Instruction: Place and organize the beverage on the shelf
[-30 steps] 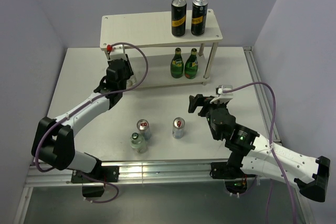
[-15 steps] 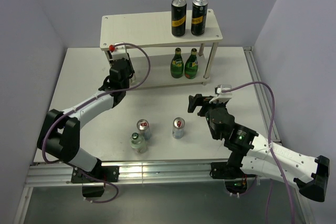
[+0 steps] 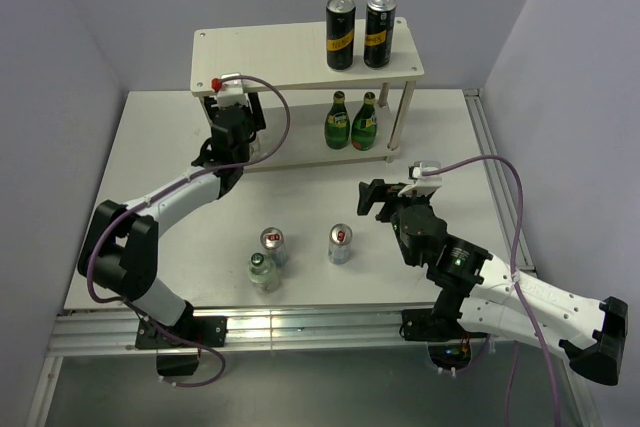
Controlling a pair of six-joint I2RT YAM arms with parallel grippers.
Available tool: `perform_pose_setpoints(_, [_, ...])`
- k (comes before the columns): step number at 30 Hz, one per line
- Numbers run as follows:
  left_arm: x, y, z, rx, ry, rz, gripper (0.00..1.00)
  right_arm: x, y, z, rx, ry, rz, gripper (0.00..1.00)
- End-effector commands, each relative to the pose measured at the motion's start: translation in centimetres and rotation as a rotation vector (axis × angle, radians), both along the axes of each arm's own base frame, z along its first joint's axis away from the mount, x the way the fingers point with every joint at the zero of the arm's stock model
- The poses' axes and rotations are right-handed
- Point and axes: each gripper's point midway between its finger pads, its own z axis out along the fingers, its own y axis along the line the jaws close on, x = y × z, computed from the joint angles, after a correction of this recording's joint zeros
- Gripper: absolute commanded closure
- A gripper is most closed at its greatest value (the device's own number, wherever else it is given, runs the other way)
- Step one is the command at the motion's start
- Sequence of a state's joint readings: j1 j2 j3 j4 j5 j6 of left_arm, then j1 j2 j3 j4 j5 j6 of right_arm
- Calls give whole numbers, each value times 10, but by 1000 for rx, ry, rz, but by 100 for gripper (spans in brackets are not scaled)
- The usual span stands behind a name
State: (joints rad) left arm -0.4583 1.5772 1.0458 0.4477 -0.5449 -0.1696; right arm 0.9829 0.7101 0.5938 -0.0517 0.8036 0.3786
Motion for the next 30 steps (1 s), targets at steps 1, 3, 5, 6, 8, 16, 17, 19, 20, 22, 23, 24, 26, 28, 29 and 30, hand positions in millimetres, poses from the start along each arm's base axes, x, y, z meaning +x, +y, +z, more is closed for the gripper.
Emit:
perform_pose_setpoints(1, [2,-1,53,-67,-134,-5,27,1,-2,4,38,-17,-13,0])
perform_pose_setpoints(3, [1,-2,52,-65,-128,-10,21,1,-2,4,38,-17,-15,0])
perform_pose_setpoints(5, [-1,0,52,-65,-124,-8,19,2,-2,3,37,-16,-15,0])
perform_pose_setpoints(6, [-2,1,52,-63,-123,-8,18,1,-2,4,39,-17,-15,0])
perform_pose_setpoints(8, [-8,1,57,-73,-131,-13,18,1,-3,4,40,-18,-17,0])
perform_pose_setpoints(16, [-45,-1,82,-86,-112,-68,1,1,-4,6,48,-22,-18,0])
perform_pose_setpoints(17, [-51,-5,78,-77,-91,-81,1,1,-4,6,47,-22,-17,0])
perform_pose_setpoints(19, [-65,-2,85,-74,-90,-77,1,0,-5,6,49,-23,-20,0])
perform_pose_setpoints(20, [-74,-7,76,-53,-47,-91,1,0,-5,6,49,-23,-20,0])
perform_pose_setpoints(22, [-92,-8,81,-67,-33,-111,1,0,-5,7,49,-24,-20,0])
perform_pose_setpoints(23, [-101,-15,76,-65,-8,-140,1,-1,-6,7,55,-25,-18,0])
perform_pose_setpoints(24, [-111,-17,69,-68,36,-157,1,-1,-5,7,52,-25,-14,0])
perform_pose_setpoints(26, [-134,-24,67,-78,76,-211,1,-1,-5,8,54,-26,-14,0])
perform_pose_setpoints(28, [-156,-28,56,-95,144,-265,1,0,-6,8,52,-26,-18,0])
perform_pose_setpoints(29, [-163,-31,56,-110,161,-290,1,-1,-6,9,55,-27,-17,0])
perform_pose_setpoints(30, [-171,-30,55,-140,185,-290,1,-1,-6,9,56,-28,-18,0])
